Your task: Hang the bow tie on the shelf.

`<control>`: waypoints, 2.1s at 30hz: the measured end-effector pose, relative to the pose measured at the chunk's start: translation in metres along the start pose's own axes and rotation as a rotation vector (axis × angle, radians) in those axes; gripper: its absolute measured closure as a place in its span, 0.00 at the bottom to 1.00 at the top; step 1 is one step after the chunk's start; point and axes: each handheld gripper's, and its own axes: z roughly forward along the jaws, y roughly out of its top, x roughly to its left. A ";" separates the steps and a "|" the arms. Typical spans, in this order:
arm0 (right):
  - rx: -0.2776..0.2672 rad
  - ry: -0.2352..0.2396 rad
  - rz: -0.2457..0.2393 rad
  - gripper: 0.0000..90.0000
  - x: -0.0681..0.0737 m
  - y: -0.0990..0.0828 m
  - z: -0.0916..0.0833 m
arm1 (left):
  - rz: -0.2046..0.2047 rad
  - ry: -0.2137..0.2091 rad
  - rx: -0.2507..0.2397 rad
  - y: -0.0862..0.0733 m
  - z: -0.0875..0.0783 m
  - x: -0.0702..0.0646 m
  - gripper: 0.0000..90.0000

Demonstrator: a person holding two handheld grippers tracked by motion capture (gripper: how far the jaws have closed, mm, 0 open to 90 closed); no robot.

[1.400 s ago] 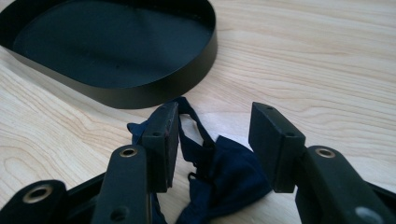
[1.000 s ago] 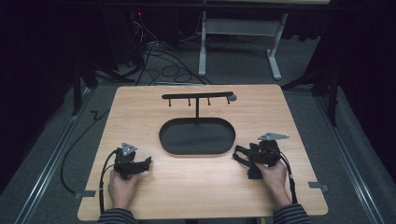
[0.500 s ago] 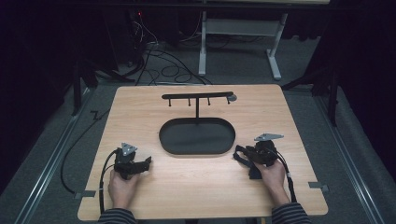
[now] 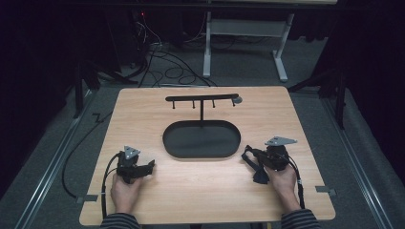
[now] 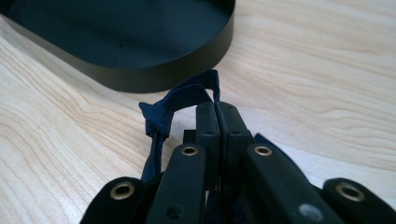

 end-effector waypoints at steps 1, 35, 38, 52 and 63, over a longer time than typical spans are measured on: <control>-0.018 -0.006 0.002 1.00 -0.001 0.002 -0.006 | 0.001 0.001 0.000 0.000 0.000 0.000 0.22; -0.174 -0.007 -0.040 1.00 0.012 0.044 -0.052 | 0.001 0.005 0.001 0.000 0.000 0.000 0.22; -0.191 0.008 -0.037 1.00 0.012 0.050 -0.053 | 0.000 0.005 0.000 0.000 0.000 0.000 0.22; -0.227 0.051 -0.066 1.00 0.020 0.082 -0.054 | 0.000 0.006 -0.001 0.000 0.000 0.000 0.22; -0.256 0.077 -0.092 1.00 0.029 0.106 -0.053 | -0.002 0.005 -0.001 -0.001 0.000 0.000 0.22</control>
